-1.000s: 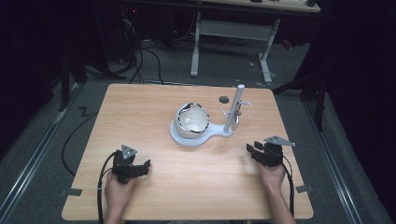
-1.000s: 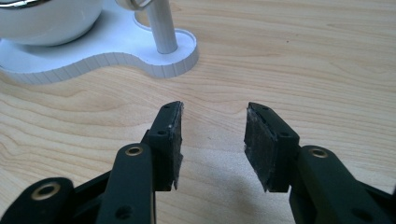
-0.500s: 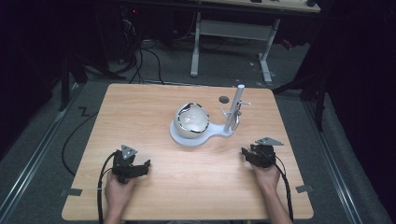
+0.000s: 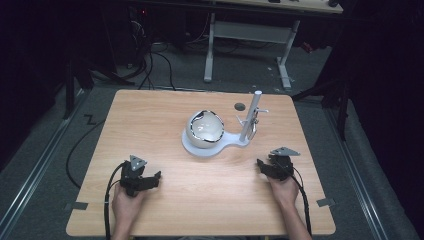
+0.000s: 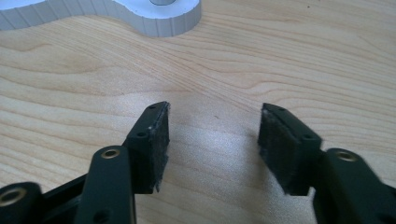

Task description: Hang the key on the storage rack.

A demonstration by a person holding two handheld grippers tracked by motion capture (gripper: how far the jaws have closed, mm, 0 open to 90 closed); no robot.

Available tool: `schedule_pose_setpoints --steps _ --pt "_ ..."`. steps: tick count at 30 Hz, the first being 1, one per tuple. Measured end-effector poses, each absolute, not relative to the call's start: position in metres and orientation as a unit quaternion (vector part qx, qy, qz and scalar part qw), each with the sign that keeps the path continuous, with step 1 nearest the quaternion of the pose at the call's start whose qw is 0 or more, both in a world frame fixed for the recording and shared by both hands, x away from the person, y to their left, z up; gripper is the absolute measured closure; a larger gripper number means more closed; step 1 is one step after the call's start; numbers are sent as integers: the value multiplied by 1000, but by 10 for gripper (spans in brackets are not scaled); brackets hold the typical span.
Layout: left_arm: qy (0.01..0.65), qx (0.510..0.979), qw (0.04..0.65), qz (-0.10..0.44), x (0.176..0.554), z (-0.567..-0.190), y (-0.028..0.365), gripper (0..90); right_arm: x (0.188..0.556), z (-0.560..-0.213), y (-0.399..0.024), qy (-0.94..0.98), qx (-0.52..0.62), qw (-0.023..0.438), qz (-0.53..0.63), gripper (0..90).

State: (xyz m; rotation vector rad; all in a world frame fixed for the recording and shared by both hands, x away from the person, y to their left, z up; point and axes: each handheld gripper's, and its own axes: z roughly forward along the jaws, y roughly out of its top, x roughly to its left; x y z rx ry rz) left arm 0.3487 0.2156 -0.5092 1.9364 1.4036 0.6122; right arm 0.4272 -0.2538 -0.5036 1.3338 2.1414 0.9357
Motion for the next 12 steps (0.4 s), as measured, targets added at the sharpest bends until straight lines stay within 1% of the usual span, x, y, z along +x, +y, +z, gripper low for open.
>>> schedule_pose_setpoints --steps 1,5,12 --pt "537 740 330 234 349 -509 216 187 427 -504 -254 775 485 223 338 404" --pt "537 740 330 234 349 -509 216 187 426 -504 -253 773 490 226 335 385" --pt "537 740 331 234 349 -509 216 187 426 -504 -253 773 490 225 334 376"
